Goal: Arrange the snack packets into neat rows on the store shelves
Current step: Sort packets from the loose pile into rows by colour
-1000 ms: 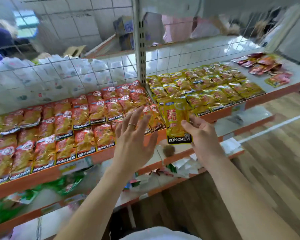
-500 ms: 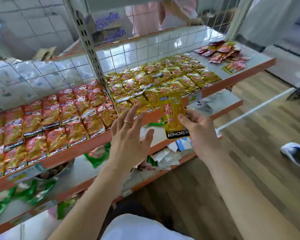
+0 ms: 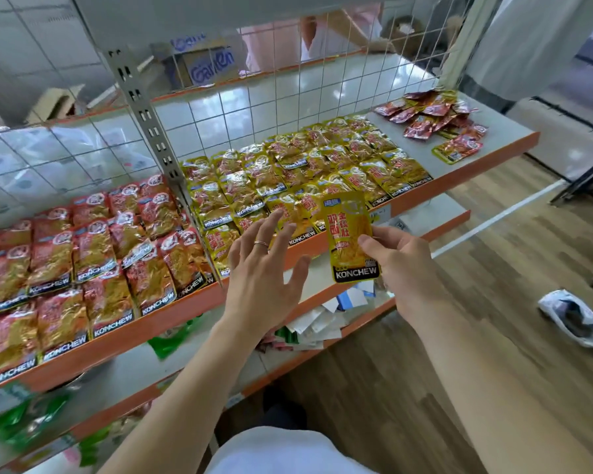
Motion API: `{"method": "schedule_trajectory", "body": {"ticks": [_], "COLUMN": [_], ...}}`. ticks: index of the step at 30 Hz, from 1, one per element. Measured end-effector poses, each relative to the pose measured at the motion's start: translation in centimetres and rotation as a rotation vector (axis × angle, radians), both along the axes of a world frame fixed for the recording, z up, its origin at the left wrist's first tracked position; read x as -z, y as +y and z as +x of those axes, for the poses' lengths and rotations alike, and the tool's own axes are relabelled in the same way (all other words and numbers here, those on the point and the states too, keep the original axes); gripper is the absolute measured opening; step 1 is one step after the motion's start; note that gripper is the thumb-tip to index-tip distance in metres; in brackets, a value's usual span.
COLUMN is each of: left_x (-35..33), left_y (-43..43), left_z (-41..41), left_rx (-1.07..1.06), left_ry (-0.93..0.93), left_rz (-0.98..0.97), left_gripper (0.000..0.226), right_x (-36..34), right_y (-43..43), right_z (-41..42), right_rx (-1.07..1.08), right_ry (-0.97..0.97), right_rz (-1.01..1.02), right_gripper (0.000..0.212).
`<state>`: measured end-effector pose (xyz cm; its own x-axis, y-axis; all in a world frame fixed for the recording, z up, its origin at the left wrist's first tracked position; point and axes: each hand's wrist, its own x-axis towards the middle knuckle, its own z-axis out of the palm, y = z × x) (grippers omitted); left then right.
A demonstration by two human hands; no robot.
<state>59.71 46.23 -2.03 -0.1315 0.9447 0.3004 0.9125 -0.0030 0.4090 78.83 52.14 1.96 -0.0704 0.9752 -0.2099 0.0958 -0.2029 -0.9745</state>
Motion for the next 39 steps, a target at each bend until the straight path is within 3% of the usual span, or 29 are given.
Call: {"method": "schedule_trajectory", "body": {"ticks": [7,13,18,22,26,28,34,39], "left_x": [2.3,2.3,2.7,3.4,4.4,4.6,5.5,5.7], "left_y": [4.3,6.8,8.6,10.6,12.3,13.5,15.8,16.0], "left_z": [-2.9,-3.7,-2.6,-1.2,0.1,0.7,0.7,0.7], "left_rx": [-0.058,-0.109,-0.163,-0.227,-0.309,-0.342,-0.475,-0.491], "left_ry": [0.027,0.031,0.028,0.039,0.049,0.054,0.082,0.119], "left_rz": [-0.038,-0.064,-0.111,-0.134,-0.198,-0.198,-0.259,-0.314], "left_gripper": [0.060,0.062,0.062,0.062,0.066,0.065,0.060,0.061], "right_x": [0.5,1.8,3.5,4.1,4.5,4.8,5.5,7.3], "right_y": [5.5,8.7,11.6,14.2,16.9,18.4,21.7,22.7], "right_z": [-3.7,-5.7,-6.0,-5.9,-5.6,-5.3,-6.2,-7.6], "right_rx": [-0.056,-0.081,-0.106,-0.187,-0.208,-0.223,-0.404,-0.483], "right_ry": [-0.042,-0.068,-0.111,-0.126,-0.177,-0.233,-0.355,-0.471], "right_rz": [0.032,-0.001,0.012,0.069,0.128,0.150,0.328,0.551], "right_gripper": [0.026,0.010,0.025,0.011,0.011,0.024,0.044,0.033]}}
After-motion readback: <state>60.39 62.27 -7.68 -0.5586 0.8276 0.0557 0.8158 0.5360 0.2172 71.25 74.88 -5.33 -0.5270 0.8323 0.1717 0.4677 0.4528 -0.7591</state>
